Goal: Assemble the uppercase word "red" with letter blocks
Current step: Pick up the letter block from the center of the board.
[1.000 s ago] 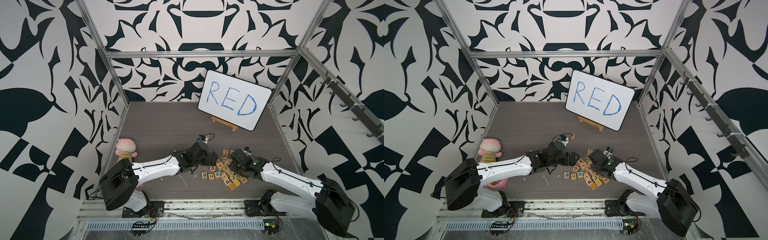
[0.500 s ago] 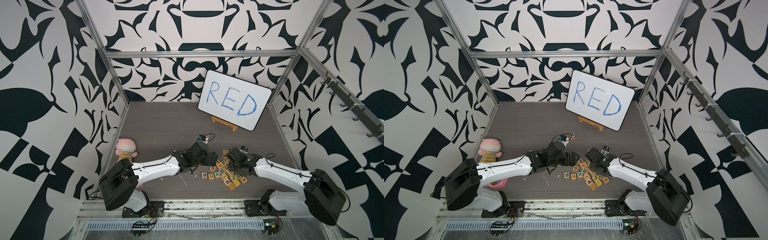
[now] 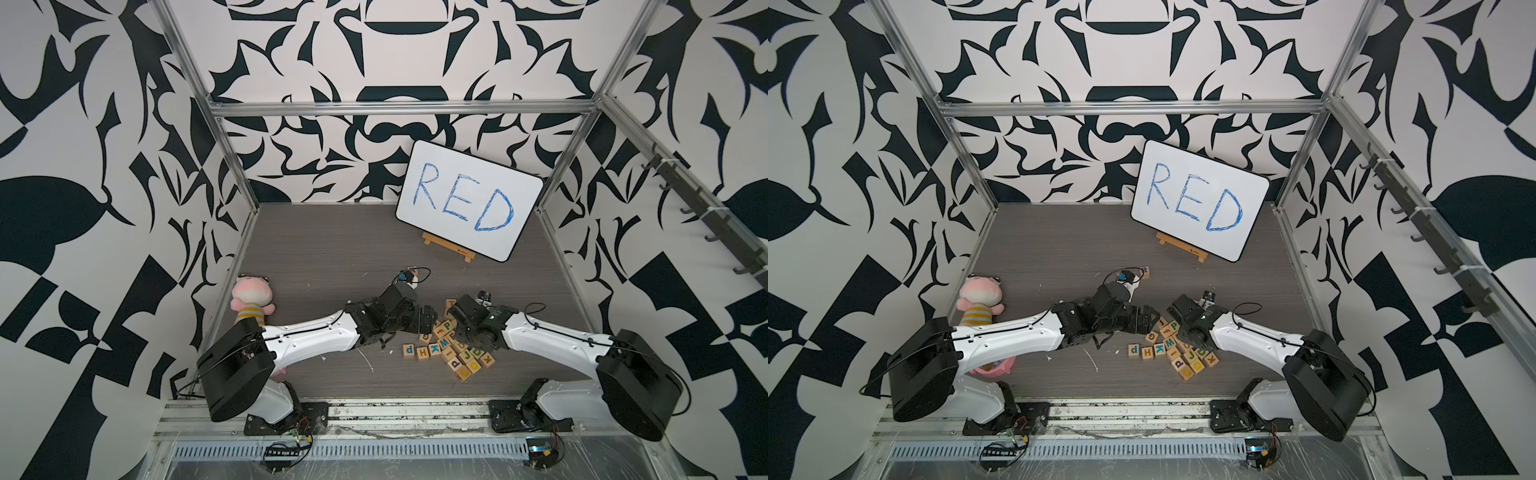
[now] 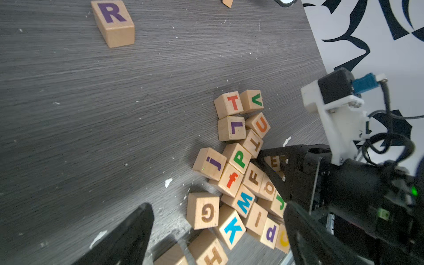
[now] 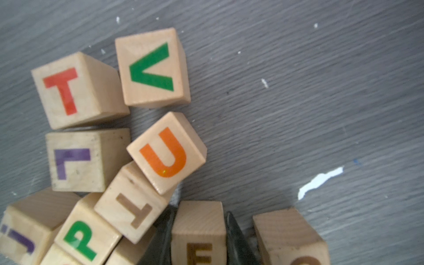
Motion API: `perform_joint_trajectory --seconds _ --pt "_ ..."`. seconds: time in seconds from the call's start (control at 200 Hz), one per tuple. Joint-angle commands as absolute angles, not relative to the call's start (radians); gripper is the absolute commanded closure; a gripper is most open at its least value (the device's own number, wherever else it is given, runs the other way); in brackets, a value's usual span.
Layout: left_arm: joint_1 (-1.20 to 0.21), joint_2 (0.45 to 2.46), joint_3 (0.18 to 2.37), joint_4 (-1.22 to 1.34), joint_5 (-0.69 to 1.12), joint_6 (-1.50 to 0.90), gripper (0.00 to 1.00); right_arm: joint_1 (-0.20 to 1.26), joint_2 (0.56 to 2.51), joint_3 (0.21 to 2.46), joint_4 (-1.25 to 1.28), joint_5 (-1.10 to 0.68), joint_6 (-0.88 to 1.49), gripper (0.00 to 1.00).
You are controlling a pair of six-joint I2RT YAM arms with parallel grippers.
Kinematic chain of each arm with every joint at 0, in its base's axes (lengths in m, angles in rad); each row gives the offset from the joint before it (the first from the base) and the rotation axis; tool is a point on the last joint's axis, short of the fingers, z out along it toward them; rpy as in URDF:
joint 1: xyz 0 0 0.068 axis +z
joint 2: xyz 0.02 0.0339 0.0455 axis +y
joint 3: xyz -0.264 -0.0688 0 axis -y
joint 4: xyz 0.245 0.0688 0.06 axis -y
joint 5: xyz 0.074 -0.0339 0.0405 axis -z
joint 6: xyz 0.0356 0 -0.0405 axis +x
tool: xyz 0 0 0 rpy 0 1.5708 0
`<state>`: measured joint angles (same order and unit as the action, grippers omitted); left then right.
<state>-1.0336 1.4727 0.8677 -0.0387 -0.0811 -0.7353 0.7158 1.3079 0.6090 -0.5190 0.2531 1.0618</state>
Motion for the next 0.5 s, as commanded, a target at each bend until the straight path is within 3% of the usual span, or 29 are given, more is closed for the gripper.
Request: perform_joint_trajectory --seconds 0.0,0.31,0.495 --pt "-1.032 1.469 0.903 -0.065 -0.062 -0.727 0.07 0.719 1.296 0.639 -0.538 0.296 1.019 0.73" --pt "-1.032 1.558 1.043 -0.251 -0.071 -0.692 0.11 0.71 1.192 0.63 -0.535 0.293 0.941 0.79" --pt "-1.033 1.572 1.074 -0.233 -0.13 -0.699 0.11 0.708 1.063 0.636 -0.591 0.318 0.903 0.82"
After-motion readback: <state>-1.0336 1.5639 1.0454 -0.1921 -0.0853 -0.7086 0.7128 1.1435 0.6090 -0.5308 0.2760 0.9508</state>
